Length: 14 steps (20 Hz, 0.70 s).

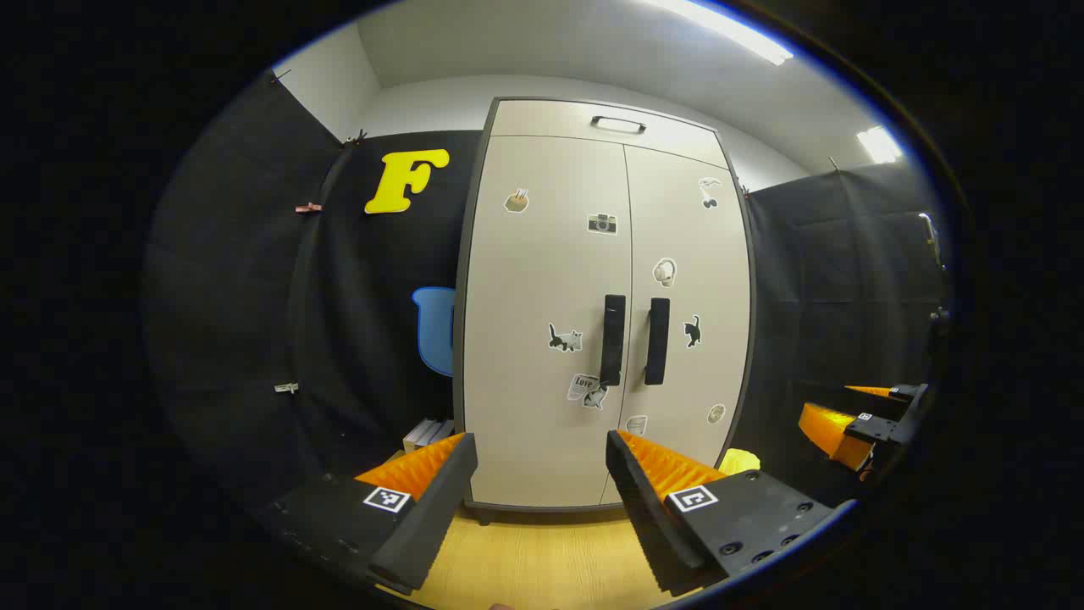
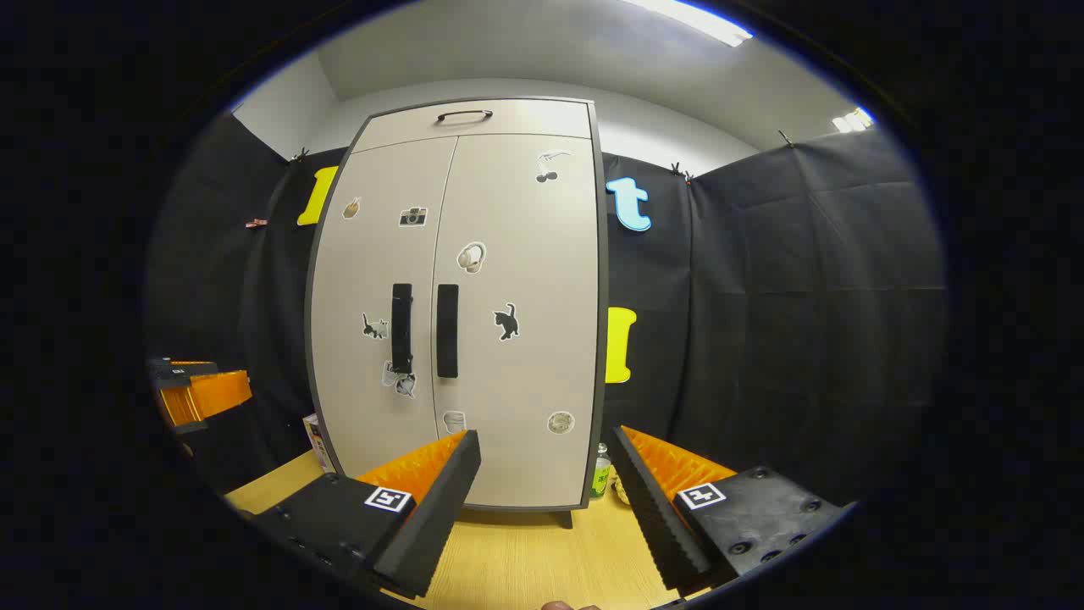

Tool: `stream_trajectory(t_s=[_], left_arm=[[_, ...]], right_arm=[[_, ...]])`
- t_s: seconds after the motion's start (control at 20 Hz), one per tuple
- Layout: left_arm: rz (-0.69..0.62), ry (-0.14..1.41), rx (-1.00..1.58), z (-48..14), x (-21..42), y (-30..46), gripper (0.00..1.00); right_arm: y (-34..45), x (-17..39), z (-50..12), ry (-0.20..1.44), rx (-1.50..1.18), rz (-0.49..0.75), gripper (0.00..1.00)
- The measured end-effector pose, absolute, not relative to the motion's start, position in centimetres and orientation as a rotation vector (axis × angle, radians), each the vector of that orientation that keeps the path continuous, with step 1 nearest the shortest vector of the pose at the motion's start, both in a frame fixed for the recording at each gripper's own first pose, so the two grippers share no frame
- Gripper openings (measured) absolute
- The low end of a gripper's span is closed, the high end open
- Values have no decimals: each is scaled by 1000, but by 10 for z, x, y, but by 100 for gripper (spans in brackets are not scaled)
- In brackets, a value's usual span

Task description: Open the right door of the double-door shoe cabinet with the right hand, and open the left door with the left hand.

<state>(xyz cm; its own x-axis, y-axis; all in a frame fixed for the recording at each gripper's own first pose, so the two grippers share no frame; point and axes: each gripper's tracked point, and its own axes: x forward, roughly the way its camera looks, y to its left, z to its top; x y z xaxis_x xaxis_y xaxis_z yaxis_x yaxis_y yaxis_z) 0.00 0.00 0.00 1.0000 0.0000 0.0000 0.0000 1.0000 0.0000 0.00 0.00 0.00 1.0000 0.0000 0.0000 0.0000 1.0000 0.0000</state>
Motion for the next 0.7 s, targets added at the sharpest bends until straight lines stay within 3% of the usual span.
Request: stream_trajectory(t_s=[0.7], left_arm=[[-33, 17, 1, -7, 14, -8, 95]], right_arm=[[11, 19, -2, 14, 1, 24, 98]])
